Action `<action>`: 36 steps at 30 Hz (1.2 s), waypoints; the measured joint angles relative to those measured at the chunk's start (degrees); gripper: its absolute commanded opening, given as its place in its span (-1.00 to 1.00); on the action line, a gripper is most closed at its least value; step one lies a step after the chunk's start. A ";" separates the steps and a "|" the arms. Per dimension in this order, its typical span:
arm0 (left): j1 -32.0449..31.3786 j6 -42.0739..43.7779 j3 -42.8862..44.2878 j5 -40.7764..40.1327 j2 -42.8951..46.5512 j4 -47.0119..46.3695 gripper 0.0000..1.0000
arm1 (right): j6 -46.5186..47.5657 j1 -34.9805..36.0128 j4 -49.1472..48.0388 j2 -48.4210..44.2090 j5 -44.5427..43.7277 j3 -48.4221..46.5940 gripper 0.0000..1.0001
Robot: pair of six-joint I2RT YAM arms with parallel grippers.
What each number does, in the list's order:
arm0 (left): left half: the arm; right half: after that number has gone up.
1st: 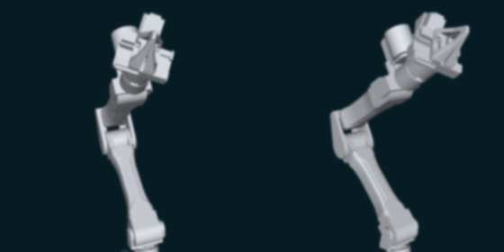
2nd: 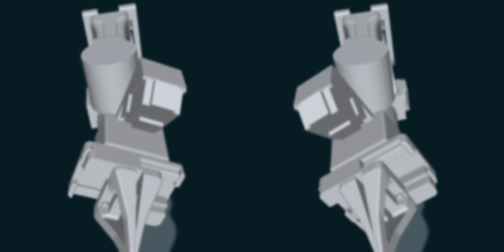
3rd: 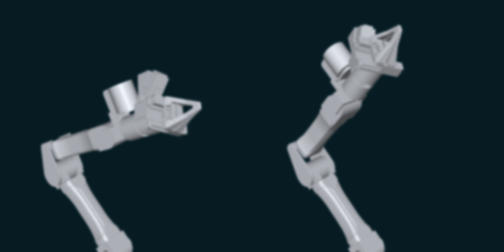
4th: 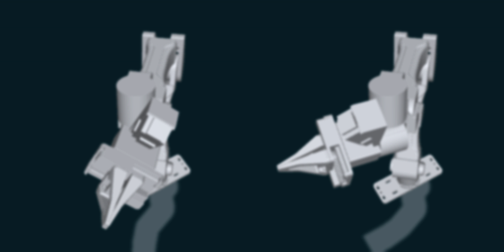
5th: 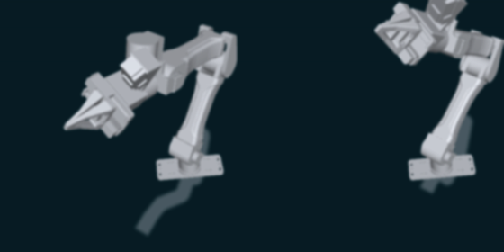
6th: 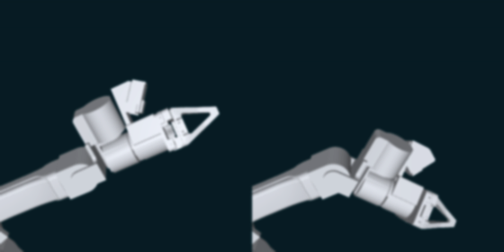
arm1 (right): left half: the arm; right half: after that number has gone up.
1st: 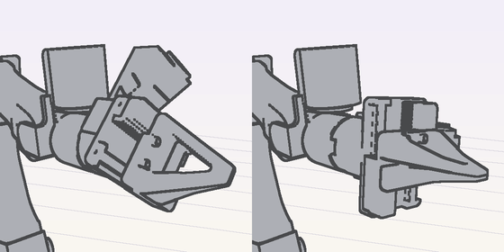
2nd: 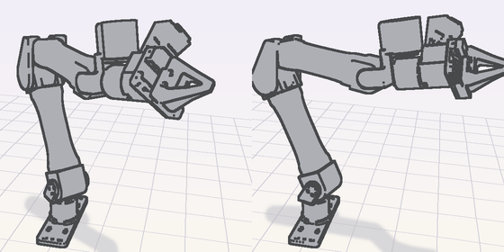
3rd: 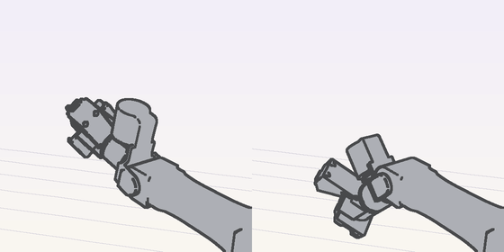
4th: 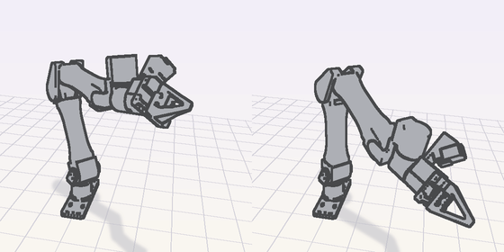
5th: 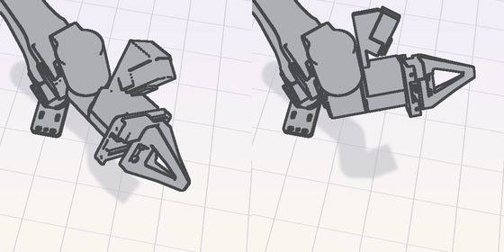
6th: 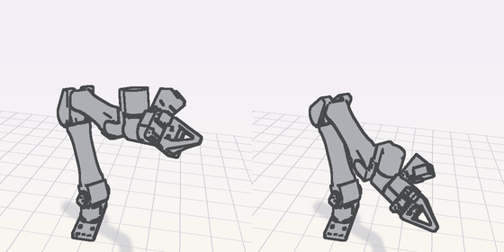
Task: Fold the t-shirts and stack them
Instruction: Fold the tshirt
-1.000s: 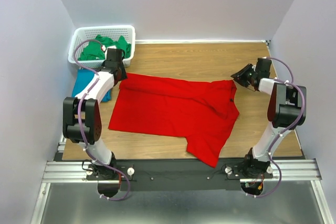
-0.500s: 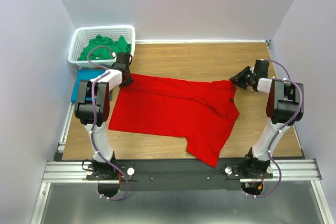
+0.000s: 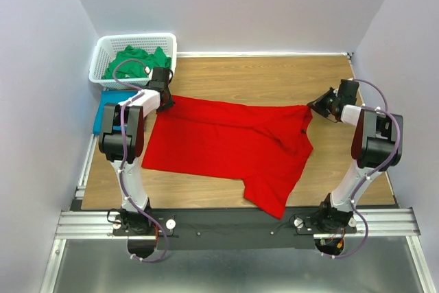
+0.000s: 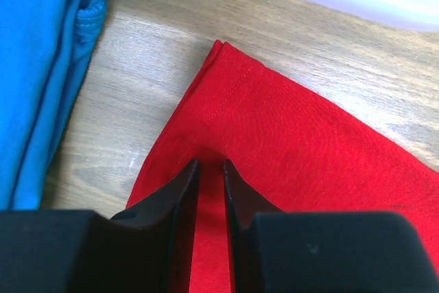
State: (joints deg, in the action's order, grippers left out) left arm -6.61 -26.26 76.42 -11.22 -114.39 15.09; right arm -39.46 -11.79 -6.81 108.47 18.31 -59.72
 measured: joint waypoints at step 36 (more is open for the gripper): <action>-1.64 -1.22 -4.59 1.64 6.69 0.35 0.49 | 8.66 1.60 11.87 -17.27 -10.27 2.12 -0.29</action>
State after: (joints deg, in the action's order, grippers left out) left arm -8.25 -27.49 71.83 -9.58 -107.70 15.44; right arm -30.81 -10.20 5.06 91.20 8.03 -57.60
